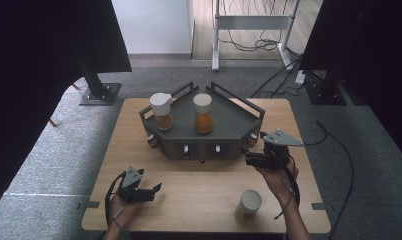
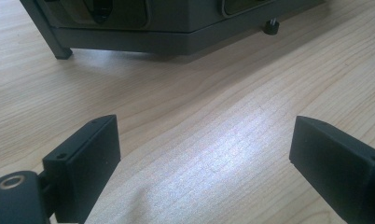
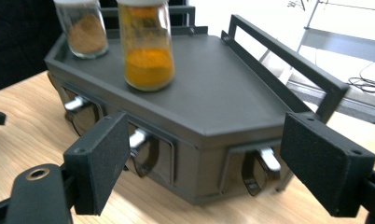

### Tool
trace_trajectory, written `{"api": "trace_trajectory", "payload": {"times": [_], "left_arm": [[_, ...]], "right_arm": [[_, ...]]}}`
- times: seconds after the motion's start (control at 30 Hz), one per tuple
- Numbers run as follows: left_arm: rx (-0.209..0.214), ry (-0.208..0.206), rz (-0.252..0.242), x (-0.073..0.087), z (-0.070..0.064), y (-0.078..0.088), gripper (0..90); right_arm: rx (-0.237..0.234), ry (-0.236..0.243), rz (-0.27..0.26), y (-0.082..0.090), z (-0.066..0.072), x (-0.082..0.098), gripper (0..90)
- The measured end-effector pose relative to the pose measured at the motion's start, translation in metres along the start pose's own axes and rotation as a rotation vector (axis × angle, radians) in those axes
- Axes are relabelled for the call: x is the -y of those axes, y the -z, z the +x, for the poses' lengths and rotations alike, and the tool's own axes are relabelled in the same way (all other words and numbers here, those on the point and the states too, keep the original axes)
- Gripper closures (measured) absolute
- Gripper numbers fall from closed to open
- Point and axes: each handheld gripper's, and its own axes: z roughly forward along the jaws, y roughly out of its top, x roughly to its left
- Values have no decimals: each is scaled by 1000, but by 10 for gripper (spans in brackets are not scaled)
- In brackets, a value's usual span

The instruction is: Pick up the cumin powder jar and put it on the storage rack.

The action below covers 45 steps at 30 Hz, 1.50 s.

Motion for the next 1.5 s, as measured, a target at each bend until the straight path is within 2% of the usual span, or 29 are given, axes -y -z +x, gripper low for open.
{"api": "trace_trajectory", "payload": {"times": [0.27, 0.53, 0.83, 0.97, 1.37, 1.5], "left_arm": [[-4, 1, 3, 0, 0, 0, 87], [-8, 4, 1, 0, 1, 1, 87], [-16, 6, -6, 1, 0, 2, 87], [-18, 7, -4, 1, 0, 2, 88], [-19, 5, 0, 1, -1, 1, 87], [-20, 5, 0, 1, -1, 1, 87]], "right_arm": [[19, -10, 5, 5, -6, 19, 155], [37, 0, 14, 6, -5, 30, 156], [56, -12, 25, 6, -6, 44, 158], [75, 6, 41, 5, -5, 49, 159], [96, -37, 70, 2, -12, 76, 159], [103, -28, 75, 0, -11, 81, 159]]}}
